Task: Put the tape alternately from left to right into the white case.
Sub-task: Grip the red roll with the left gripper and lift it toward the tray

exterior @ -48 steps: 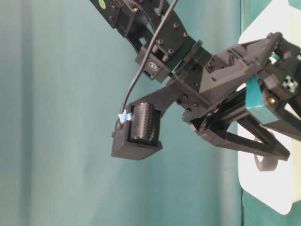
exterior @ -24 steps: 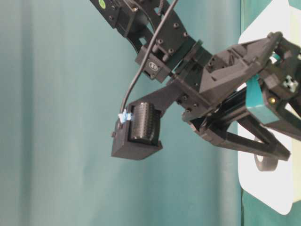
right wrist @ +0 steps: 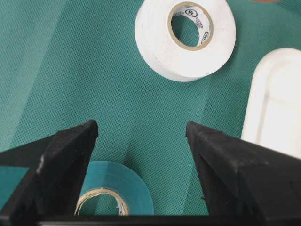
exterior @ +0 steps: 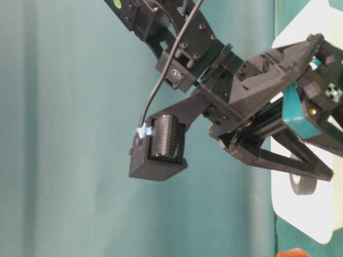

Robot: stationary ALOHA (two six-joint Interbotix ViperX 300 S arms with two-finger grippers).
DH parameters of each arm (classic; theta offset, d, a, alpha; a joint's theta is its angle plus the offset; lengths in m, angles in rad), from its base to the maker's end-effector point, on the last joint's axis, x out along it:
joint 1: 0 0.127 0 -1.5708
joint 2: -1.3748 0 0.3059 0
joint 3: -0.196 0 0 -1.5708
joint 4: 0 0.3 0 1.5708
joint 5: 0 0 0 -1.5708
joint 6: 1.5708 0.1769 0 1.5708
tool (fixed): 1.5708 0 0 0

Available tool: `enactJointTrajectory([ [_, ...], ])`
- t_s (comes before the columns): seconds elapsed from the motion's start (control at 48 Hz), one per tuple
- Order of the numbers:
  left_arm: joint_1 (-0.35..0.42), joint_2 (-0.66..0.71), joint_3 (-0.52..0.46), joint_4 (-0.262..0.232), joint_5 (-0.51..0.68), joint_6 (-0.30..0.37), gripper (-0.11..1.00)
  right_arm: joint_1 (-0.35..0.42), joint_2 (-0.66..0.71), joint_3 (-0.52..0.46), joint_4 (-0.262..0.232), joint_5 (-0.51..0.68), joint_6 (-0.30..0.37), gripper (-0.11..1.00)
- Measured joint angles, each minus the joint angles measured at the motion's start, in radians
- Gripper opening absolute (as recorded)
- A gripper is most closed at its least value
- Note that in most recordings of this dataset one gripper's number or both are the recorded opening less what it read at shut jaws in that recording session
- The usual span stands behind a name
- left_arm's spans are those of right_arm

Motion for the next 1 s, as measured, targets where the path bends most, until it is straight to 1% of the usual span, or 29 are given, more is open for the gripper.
enactJointTrajectory([
  [0.167, 0.08, 0.0, 0.002, 0.0, -0.008, 0.057, -0.03, 0.002, 0.0, 0.003, 0.0, 0.0, 0.0, 0.83],
  [0.354, 0.16, 0.0, 0.0, 0.0, -0.051, 0.075, -0.03, 0.002, 0.0, 0.005, 0.0, 0.0, 0.0, 0.83],
  [0.479, 0.193, 0.003, 0.0, 0.0, -0.089, 0.084, -0.03, 0.002, 0.0, 0.005, 0.002, 0.0, -0.002, 0.83],
  [0.771, 0.199, 0.057, -0.038, 0.0, -0.166, 0.103, -0.03, 0.002, 0.0, 0.006, 0.0, -0.003, 0.0, 0.83],
  [1.001, 0.201, 0.167, -0.109, 0.0, -0.212, 0.138, -0.03, 0.002, 0.0, 0.008, 0.0, -0.008, 0.0, 0.83],
])
